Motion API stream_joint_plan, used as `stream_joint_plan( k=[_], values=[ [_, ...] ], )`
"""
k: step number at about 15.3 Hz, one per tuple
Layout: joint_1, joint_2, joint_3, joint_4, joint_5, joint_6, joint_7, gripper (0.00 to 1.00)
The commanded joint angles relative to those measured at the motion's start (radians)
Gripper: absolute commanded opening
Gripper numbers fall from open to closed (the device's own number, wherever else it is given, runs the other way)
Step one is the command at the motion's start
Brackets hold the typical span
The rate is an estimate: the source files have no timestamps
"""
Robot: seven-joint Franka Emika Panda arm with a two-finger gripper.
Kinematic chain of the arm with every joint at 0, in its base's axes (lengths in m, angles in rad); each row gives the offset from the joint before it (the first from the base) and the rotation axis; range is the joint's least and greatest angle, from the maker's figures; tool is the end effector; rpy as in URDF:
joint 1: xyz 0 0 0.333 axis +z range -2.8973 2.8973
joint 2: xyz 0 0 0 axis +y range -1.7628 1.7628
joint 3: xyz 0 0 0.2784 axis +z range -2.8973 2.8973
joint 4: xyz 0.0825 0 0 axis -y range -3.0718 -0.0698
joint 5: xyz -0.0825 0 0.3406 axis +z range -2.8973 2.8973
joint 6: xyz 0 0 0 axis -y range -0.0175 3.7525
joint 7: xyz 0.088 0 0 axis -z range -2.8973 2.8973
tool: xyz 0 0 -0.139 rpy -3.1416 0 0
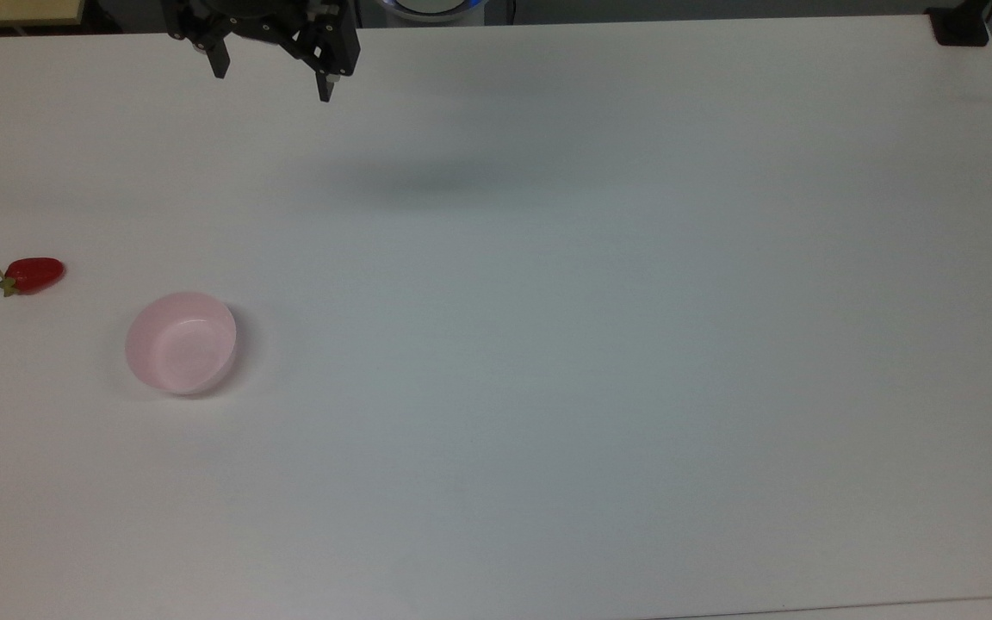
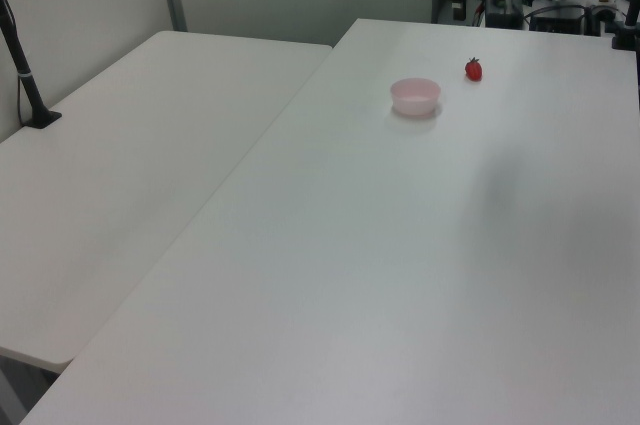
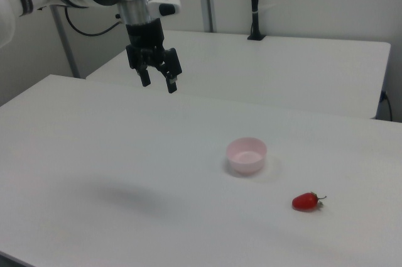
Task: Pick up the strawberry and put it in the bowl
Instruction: 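Move the open gripper over to the red strawberry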
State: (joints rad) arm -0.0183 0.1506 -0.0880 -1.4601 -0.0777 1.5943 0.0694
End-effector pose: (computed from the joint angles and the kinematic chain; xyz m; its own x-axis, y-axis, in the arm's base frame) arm 0.5487 -0.0661 0.5251 0.9851 -0.1719 -0.0096 -0.1704 -0.9811 0.0916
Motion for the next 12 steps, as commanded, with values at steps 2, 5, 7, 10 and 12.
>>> stream_joint_plan(
  k=[2, 5, 7, 10, 12],
  values=[
    [0.003, -0.029, -0.006, -0.036, -0.01, 0.023, -0.013, 1.0],
    [0.001, -0.029, -0.007, -0.036, -0.01, 0.026, -0.014, 1.0],
    [-0.008, -0.028, -0.007, -0.036, -0.004, 0.027, -0.014, 1.0],
    [-0.038, -0.026, -0.007, -0.023, 0.004, 0.029, -0.017, 1.0],
    [-0.069, -0.025, -0.007, -0.023, 0.004, 0.029, -0.033, 1.0]
  ],
)
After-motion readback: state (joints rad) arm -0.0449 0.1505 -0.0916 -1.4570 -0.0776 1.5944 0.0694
